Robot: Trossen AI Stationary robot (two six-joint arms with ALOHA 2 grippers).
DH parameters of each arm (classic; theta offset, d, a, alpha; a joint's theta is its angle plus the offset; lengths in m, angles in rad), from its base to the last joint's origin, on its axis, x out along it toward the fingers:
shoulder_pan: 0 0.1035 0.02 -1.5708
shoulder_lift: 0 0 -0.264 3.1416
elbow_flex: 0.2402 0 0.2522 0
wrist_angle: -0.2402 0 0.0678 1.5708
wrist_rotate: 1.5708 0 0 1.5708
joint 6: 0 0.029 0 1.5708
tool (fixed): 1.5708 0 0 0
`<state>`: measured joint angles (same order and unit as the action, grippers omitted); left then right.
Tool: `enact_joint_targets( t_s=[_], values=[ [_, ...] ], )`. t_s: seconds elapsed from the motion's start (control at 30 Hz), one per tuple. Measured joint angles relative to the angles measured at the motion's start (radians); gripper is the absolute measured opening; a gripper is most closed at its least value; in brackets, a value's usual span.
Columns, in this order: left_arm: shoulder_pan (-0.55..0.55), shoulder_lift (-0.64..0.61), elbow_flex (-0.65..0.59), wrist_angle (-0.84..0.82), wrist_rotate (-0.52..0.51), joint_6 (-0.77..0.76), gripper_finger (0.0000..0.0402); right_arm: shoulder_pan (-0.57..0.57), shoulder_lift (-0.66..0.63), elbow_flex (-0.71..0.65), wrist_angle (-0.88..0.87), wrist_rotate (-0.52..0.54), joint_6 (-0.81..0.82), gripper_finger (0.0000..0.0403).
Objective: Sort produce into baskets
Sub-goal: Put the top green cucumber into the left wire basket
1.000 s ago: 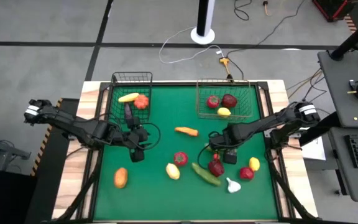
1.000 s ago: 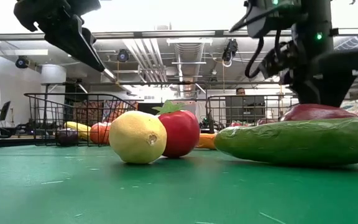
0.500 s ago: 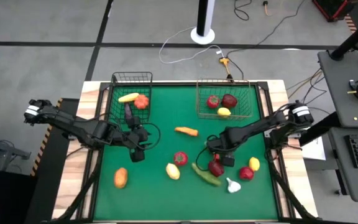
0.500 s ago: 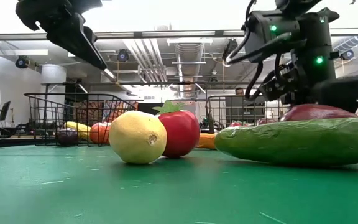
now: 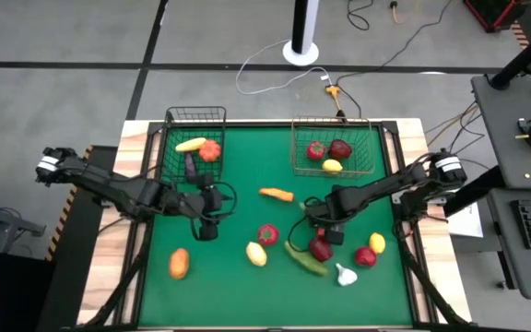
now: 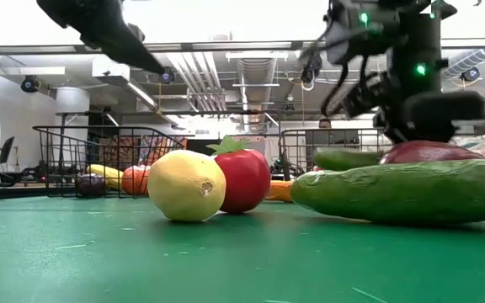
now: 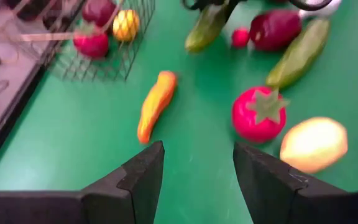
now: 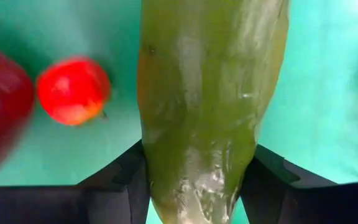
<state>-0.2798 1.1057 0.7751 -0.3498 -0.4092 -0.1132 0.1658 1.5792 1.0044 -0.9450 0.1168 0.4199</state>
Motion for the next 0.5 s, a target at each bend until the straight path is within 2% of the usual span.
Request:
enact_joint_targets(
  t_s=[0.1, 0.27, 0.43, 0.5],
  values=[
    [0.000, 0.000, -0.006, 0.077, 0.004, 0.047, 0.0178, 0.004, -0.036, 0.035, -0.006, 0.034, 0.026, 0.0178],
    [0.000, 0.000, -0.015, 0.231, 0.008, 0.105, 0.0178, 0.040, -0.075, 0.112, 0.076, 0.164, 0.003, 0.0177],
    [0.000, 0.000, -0.038, 0.387, 0.011, 0.154, 0.0182, 0.077, -0.071, 0.157, 0.382, 0.261, -0.175, 0.0177],
    [0.000, 0.000, -0.048, 0.454, 0.057, 0.161, 0.0190, 0.084, -0.060, 0.153, 0.547, 0.272, -0.266, 0.0177]
  ],
)
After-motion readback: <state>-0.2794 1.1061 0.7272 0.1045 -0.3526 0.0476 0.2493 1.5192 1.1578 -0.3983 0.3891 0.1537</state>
